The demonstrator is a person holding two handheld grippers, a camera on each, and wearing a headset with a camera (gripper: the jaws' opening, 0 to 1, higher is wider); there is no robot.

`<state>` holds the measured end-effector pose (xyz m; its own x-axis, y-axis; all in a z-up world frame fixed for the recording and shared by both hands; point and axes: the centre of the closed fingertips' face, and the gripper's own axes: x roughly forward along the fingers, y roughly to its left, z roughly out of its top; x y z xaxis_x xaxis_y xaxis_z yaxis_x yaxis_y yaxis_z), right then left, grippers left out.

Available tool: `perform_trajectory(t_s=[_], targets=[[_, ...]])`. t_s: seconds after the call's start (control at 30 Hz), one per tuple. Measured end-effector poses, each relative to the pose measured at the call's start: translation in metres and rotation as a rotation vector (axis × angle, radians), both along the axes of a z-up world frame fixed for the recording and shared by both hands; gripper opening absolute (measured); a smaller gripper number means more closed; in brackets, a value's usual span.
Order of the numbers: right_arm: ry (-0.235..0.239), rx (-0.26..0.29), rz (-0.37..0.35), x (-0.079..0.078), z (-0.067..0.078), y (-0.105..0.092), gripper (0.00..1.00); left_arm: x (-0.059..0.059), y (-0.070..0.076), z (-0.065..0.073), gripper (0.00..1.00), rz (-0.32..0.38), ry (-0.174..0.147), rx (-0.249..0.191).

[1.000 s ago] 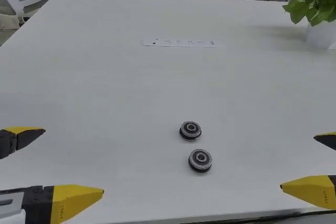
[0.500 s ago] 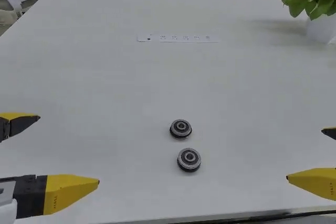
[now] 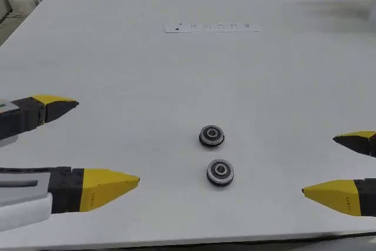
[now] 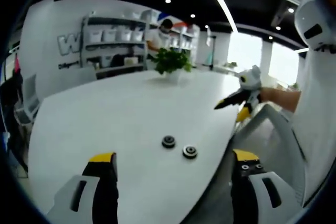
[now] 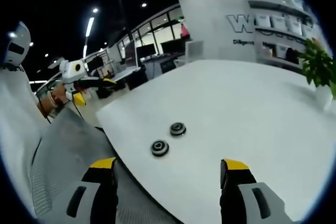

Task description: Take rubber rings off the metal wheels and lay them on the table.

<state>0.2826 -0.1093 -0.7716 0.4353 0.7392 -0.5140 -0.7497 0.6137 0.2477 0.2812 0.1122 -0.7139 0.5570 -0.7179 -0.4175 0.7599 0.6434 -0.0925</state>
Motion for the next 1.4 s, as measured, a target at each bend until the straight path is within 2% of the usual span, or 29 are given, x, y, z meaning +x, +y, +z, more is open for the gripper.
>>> perform_trajectory(t_s=[0.13, 0.17, 0.2, 0.3, 0.43, 0.5, 0.57, 0.6, 0.67, 0.87, 1.07, 1.13, 1.3, 1.4], targets=[[0.002, 0.015, 0.022, 0.010, -0.006, 0.012, 0.74, 0.007, -0.012, 0.000, 0.88, -0.026, -0.011, 0.013], [0.001, 0.022, 0.060, 0.008, -0.007, 0.019, 0.73, 0.008, -0.015, -0.001, 0.88, -0.033, -0.006, 0.013], [-0.002, 0.008, 0.094, 0.006, -0.010, 0.022, 0.72, 0.009, -0.018, -0.002, 0.87, -0.039, -0.002, 0.015], [-0.030, -0.010, 0.110, 0.014, -0.015, 0.029, 0.66, 0.013, -0.024, -0.004, 0.87, -0.043, -0.004, 0.033], [0.002, 0.022, 0.154, 0.016, -0.021, 0.041, 0.66, 0.016, -0.034, -0.002, 0.85, -0.062, -0.010, 0.026], [-0.002, 0.019, 0.171, 0.017, -0.025, 0.045, 0.66, 0.017, -0.040, -0.002, 0.83, -0.077, -0.013, 0.026], [-0.004, 0.020, 0.189, 0.019, -0.028, 0.049, 0.64, 0.017, -0.044, -0.007, 0.83, -0.094, 0.007, 0.050], [-0.002, 0.022, 0.193, 0.019, -0.029, 0.050, 0.63, 0.019, -0.047, -0.010, 0.83, -0.100, 0.005, 0.071], [0.004, 0.028, 0.208, 0.020, -0.032, 0.054, 0.62, 0.020, -0.053, -0.012, 0.83, -0.120, -0.002, 0.084], [0.017, 0.029, 0.258, 0.019, -0.042, 0.065, 0.58, 0.023, -0.074, -0.020, 0.79, -0.173, 0.011, 0.086], [0.018, 0.019, 0.290, 0.018, -0.053, 0.075, 0.52, 0.019, -0.097, -0.032, 0.70, -0.261, 0.051, 0.081], [0.029, 0.018, 0.319, 0.012, -0.056, 0.080, 0.51, 0.018, -0.103, -0.037, 0.67, -0.279, 0.065, 0.087], [0.030, 0.001, 0.346, 0.008, -0.064, 0.083, 0.48, 0.019, -0.114, -0.043, 0.67, -0.302, 0.062, 0.092], [0.026, -0.020, 0.362, 0.006, -0.067, 0.083, 0.46, 0.020, -0.119, -0.048, 0.62, -0.323, 0.070, 0.096]])
